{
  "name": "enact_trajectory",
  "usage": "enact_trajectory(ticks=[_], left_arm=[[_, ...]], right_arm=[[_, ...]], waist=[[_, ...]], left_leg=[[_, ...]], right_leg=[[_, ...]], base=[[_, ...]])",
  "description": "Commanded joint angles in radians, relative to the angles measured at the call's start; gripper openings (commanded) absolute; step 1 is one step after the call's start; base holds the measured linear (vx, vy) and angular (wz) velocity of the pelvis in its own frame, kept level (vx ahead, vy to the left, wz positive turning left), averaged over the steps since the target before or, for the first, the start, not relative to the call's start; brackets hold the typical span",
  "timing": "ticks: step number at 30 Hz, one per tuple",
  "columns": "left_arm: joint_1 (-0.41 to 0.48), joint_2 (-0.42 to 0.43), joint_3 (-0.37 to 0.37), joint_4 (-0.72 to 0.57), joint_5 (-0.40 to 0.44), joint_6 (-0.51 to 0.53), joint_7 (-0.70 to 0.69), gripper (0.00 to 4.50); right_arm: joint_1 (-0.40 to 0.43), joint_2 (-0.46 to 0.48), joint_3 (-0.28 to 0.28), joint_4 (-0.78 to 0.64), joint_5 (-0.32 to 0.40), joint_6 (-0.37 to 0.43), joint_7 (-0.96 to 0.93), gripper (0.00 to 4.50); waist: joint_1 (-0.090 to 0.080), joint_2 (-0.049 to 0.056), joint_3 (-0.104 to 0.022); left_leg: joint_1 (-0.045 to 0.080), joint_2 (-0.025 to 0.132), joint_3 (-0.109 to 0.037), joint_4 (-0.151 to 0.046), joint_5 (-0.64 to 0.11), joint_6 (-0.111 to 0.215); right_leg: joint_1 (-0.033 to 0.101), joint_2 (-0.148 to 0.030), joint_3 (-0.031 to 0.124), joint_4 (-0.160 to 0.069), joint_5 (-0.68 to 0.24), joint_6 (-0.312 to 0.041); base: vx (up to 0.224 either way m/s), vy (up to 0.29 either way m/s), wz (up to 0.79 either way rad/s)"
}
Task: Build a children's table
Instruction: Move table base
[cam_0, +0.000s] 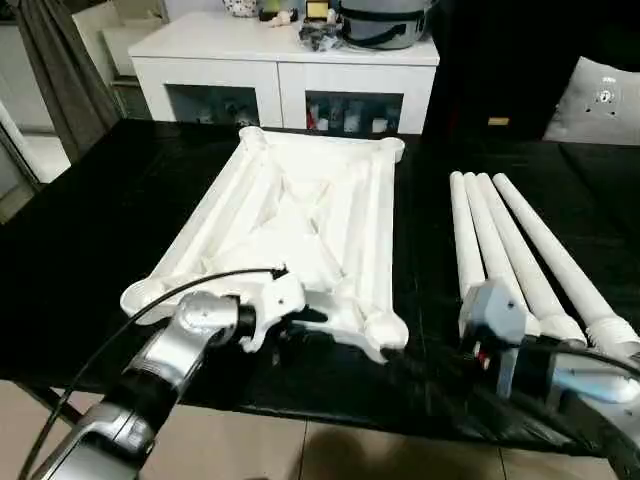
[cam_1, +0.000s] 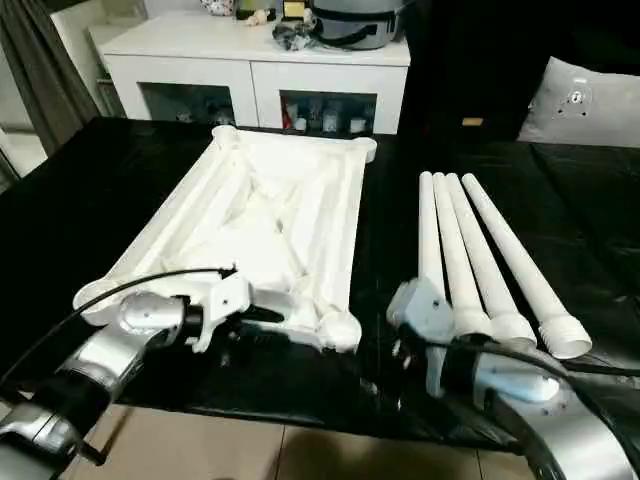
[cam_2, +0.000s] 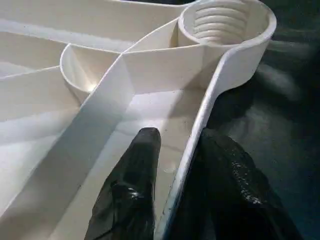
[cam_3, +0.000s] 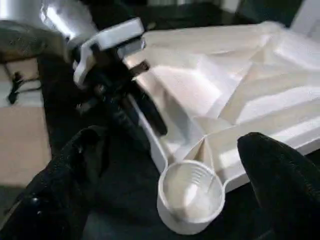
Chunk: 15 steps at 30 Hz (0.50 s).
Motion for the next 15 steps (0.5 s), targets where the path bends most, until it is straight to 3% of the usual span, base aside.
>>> enact_trajectory(ticks=[1,4,6,7,8,9,10,11,12,13,14,15], left_arm=[[0.006,-0.001,-0.004,0.106,0.049,0.018,0.053,1.12],[-0.04,-0.025,-0.006,0.2,0.073,0.002,0.086,1.08],[-0.063,-0.038,-0.011,0.247,0.087,0.001,0.103,1.06],[-0.009,0.004,-0.002,0.116,0.067,0.036,0.061,1.06],[-0.009,0.004,-0.002,0.116,0.067,0.036,0.061,1.05],[0.159,0.136,0.032,-0.329,-0.019,0.213,-0.027,1.04],[0.172,0.146,0.035,-0.364,-0.026,0.228,-0.033,1.04],[0.206,0.18,0.039,-0.478,-0.052,0.288,-0.059,1.02],[0.226,0.208,0.038,-0.573,-0.08,0.35,-0.083,0.99],[0.219,0.213,0.033,-0.59,-0.093,0.374,-0.094,0.97],[0.209,0.217,0.026,-0.597,-0.102,0.383,-0.111,0.96],[0.2,0.218,0.021,-0.595,-0.107,0.383,-0.123,0.94]], right_arm=[[-0.02,0.003,-0.019,0.024,-0.012,-0.006,-0.027,4.5],[-0.04,0.01,-0.015,0.041,-0.025,-0.007,-0.046,4.5],[-0.049,0.015,-0.015,0.044,-0.027,-0.007,-0.055,4.5],[-0.054,0.022,-0.018,0.046,-0.03,-0.007,-0.061,4.5],[-0.054,0.022,-0.018,0.046,-0.03,-0.007,-0.061,4.5],[-0.063,0.035,-0.026,0.05,-0.031,-0.005,-0.075,4.5],[-0.064,0.036,-0.027,0.05,-0.031,-0.005,-0.077,4.5],[-0.069,0.042,-0.033,0.055,-0.033,-0.005,-0.089,4.5],[-0.075,0.05,-0.039,0.063,-0.037,-0.006,-0.109,4.5],[-0.078,0.055,-0.043,0.069,-0.04,-0.005,-0.122,4.5],[-0.081,0.057,-0.044,0.073,-0.042,-0.006,-0.128,4.5],[-0.083,0.058,-0.044,0.076,-0.043,-0.006,-0.13,4.5]], waist=[[-0.003,-0.015,-0.022],[-0.005,-0.014,-0.02],[-0.005,-0.018,-0.019],[-0.005,-0.02,-0.021],[-0.008,-0.019,-0.021],[-0.012,-0.008,-0.023],[-0.02,-0.009,-0.023],[-0.046,-0.001,-0.018],[-0.041,0.002,-0.031],[-0.036,0.001,-0.032],[-0.037,-0.005,-0.029],[-0.027,-0.005,-0.035]], left_leg=[[0.009,0.092,-0.057,-0.109,-0.364,-0.015],[0.011,0.089,-0.055,-0.111,-0.389,-0.018],[0.017,0.087,-0.052,-0.106,-0.398,-0.01],[0.008,0.095,-0.059,-0.113,-0.392,-0.013],[-0.002,0.096,-0.06,-0.118,-0.377,-0.009],[-0.007,0.106,-0.068,-0.125,-0.382,-0.023],[-0.013,0.111,-0.071,-0.131,-0.39,-0.034],[-0.036,0.097,-0.068,-0.136,-0.389,-0.02],[-0.016,0.099,-0.065,-0.127,-0.392,-0.028],[0.004,0.098,-0.051,-0.115,-0.36,-0.02],[0.0,0.094,-0.045,-0.116,-0.335,-0.012],[-0.003,0.093,-0.038,-0.11,-0.255,0.009]], right_leg=[[0.001,-0.125,0.05,-0.114,-0.562,-0.108],[-0.002,-0.124,0.046,-0.117,-0.554,-0.11],[-0.004,-0.135,0.036,-0.127,-0.614,-0.097],[0.005,-0.147,0.032,-0.12,-0.612,-0.097],[0.006,-0.146,0.031,-0.118,-0.593,-0.1],[0.012,-0.153,0.029,-0.104,-0.542,-0.117],[0.015,-0.156,0.028,-0.096,-0.513,-0.131],[0.021,-0.135,0.013,-0.098,-0.489,-0.127],[0.014,-0.136,0.015,-0.096,-0.446,-0.142],[-0.002,-0.132,0.023,-0.1,-0.34,-0.181],[0.002,-0.127,0.022,-0.098,-0.293,-0.196],[0.012,-0.127,0.021,-0.09,-0.195,-0.218]], base=[[0.0,0.0,0.0],[0.0,0.0,0.0],[0.0,0.0,0.0],[0.0,0.0,0.0],[0.0,0.0,0.0],[0.0,0.0,0.0],[0.023,0.018,-0.34],[0.023,0.018,-0.34],[0.055,0.0,-0.25],[0.077,-0.023,0.04],[0.077,-0.023,0.04],[0.082,-0.02,0.08]])
